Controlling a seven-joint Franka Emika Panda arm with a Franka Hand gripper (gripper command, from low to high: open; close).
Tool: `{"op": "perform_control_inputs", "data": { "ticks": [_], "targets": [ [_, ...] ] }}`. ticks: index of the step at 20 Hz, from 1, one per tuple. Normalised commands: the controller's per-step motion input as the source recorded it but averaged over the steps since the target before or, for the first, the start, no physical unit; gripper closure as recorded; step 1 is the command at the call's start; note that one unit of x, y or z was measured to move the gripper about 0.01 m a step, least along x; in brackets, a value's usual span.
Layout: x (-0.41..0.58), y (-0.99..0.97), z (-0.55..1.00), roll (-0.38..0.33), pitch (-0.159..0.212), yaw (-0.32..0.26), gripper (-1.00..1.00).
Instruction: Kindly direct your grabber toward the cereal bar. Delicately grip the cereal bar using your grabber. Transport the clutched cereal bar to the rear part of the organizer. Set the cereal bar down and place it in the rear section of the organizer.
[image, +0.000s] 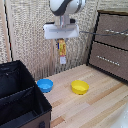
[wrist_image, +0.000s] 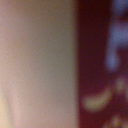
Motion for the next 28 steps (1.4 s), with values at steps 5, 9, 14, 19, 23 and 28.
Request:
{"op": "perform_control_inputs", "data": {
  "ticks": [5,9,14,19,23,28],
  "targets": [
    [-0.037,0.32,0.72,0.000,-0.060,-0.252,1.00],
    [-0.005,0.37,0.55,0.000,-0.050,-0.262,1.00],
    [0.000,0.44,0.32,-0.001,-0.014,-0.256,1.00],
    [0.002,0.62,0.03,-0.021,-0.003,-0.223,1.00],
    [0.097,0.81,0.00,-0.027,-0.001,-0.143,1.00],
    [0.167,0.85,0.02,-0.038,-0.012,-0.119,1.00]
  ]
}}
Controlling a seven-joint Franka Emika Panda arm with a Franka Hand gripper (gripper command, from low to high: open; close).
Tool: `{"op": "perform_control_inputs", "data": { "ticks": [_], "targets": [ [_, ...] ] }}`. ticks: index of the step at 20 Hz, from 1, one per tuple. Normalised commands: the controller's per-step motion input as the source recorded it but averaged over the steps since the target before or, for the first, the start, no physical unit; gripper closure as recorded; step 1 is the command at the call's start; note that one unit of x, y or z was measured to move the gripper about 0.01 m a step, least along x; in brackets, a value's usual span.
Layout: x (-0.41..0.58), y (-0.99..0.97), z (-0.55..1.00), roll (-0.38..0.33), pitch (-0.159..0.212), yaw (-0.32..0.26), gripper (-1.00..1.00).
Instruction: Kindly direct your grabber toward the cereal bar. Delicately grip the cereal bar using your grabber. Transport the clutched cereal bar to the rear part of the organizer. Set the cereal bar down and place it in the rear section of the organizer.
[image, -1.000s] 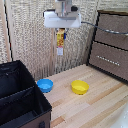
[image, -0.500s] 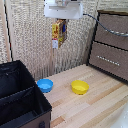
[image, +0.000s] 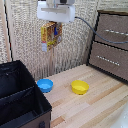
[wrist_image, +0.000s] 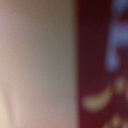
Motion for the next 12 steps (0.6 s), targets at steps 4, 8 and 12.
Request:
{"op": "perform_control_inputs", "data": {
  "ticks": [4,8,12],
  "targets": [
    [0.164,0.85,0.01,-0.036,-0.011,-0.119,1.00],
    [0.140,0.87,0.00,-0.027,0.000,-0.106,1.00],
    [0.135,0.89,0.01,-0.012,0.001,-0.086,1.00]
  ]
}}
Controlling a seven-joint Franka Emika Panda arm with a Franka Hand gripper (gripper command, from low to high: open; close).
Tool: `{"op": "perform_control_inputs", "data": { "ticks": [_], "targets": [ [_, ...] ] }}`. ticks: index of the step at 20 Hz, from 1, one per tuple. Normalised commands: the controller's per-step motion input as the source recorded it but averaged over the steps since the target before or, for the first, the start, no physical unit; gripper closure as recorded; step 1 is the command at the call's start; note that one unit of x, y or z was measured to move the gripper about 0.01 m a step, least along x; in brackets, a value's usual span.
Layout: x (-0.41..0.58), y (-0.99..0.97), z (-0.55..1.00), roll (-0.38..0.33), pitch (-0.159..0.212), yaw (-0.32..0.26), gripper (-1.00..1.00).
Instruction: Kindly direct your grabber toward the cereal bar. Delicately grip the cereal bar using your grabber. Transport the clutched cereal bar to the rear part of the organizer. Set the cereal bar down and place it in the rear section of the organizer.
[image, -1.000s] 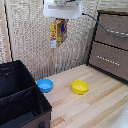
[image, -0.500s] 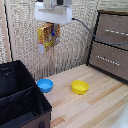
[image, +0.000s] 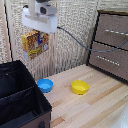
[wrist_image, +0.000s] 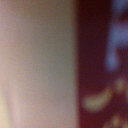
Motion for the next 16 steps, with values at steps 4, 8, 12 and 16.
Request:
{"op": "perform_control_inputs", "data": {
  "ticks": [4,8,12,16],
  "targets": [
    [0.142,0.82,0.10,0.008,0.022,-0.098,1.00],
    [0.166,0.76,0.17,0.039,0.049,-0.097,1.00],
    [0.137,0.74,0.21,0.059,0.065,-0.087,1.00],
    [0.093,0.68,0.35,0.097,0.077,-0.069,1.00]
  ]
}}
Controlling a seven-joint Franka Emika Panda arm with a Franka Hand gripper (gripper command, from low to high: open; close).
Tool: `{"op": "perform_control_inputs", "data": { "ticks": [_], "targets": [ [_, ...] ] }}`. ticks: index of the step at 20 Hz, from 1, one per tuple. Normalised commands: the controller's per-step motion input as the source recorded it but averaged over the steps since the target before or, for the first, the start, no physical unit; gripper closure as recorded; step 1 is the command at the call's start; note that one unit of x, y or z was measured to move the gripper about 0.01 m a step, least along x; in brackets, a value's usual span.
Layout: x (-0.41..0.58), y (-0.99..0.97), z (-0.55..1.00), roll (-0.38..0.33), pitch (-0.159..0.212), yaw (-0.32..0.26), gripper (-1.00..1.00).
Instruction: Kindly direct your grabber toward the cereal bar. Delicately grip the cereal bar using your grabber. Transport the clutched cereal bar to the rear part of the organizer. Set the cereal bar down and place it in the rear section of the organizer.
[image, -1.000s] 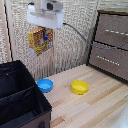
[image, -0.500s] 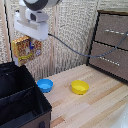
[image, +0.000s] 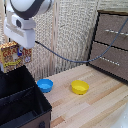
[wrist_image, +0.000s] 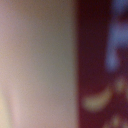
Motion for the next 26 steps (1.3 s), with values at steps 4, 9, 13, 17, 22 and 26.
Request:
{"op": "perform_control_inputs", "data": {
  "ticks": [4,9,13,17,22,26],
  "targets": [
    [0.047,0.62,0.44,0.111,0.073,-0.065,1.00],
    [0.138,0.64,0.19,-0.020,0.127,-0.057,1.00],
    [0.051,0.50,-0.27,-0.073,0.020,-0.039,1.00],
    [0.193,0.17,-0.30,-0.025,-0.030,-0.046,1.00],
    [0.175,-0.04,-0.20,0.000,-0.033,-0.034,1.00],
    [0.171,0.00,-0.18,-0.002,0.006,0.000,-1.00]
  ]
}}
